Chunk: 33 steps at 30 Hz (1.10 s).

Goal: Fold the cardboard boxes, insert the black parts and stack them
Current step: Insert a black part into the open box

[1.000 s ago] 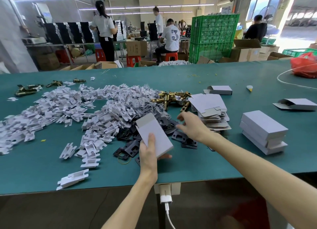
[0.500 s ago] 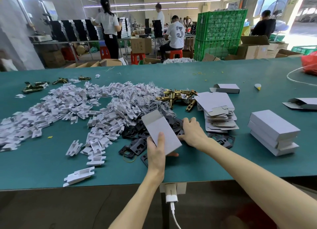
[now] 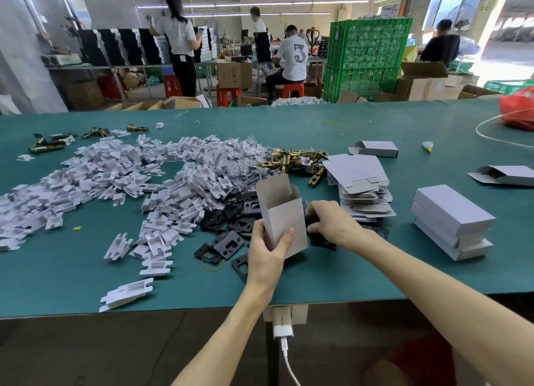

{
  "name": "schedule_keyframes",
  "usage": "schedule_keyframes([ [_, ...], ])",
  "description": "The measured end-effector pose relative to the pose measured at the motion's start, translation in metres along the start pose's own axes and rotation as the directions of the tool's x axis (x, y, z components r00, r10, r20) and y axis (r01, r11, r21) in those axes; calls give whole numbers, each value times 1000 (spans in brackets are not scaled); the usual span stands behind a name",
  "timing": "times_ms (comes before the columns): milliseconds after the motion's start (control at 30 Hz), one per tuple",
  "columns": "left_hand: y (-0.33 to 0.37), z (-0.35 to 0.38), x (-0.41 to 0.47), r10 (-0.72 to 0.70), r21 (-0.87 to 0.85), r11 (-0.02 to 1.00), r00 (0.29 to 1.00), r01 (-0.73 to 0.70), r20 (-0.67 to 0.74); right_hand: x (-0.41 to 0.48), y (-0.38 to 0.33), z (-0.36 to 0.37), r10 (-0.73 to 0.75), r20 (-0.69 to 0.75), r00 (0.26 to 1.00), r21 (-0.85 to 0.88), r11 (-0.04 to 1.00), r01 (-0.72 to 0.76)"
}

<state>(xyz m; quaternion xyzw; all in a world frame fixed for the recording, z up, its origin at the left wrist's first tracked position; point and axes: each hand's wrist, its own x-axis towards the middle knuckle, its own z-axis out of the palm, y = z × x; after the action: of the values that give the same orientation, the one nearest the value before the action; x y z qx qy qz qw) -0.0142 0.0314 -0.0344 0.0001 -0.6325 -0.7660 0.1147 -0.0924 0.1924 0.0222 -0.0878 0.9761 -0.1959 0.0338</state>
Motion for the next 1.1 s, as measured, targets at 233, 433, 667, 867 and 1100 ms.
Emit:
schedule_keyframes([
  [233, 2, 2, -2, 61, 39, 997, 986, -68, 155, -5, 3, -3, -51, -14, 999, 0, 999, 51],
  [433, 5, 1, -2, 72, 46, 995, 969, -85, 237, -11, -2, -9, -90, 50, 995, -23, 996, 91],
  [667, 2, 2, -2, 30, 66, 997, 977, -45, 212, -12, 3, -7, -77, -5, 997, 68, 995, 77],
  [867, 1, 2, -2, -37, 112, 993, 996, 28, 83, -12, 7, -5, -41, -13, 999, 107, 993, 42],
  [1100, 0, 2, -2, -35, 147, 989, 995, 20, 95, -11, 7, -1, -25, -16, 1000, 102, 994, 26],
])
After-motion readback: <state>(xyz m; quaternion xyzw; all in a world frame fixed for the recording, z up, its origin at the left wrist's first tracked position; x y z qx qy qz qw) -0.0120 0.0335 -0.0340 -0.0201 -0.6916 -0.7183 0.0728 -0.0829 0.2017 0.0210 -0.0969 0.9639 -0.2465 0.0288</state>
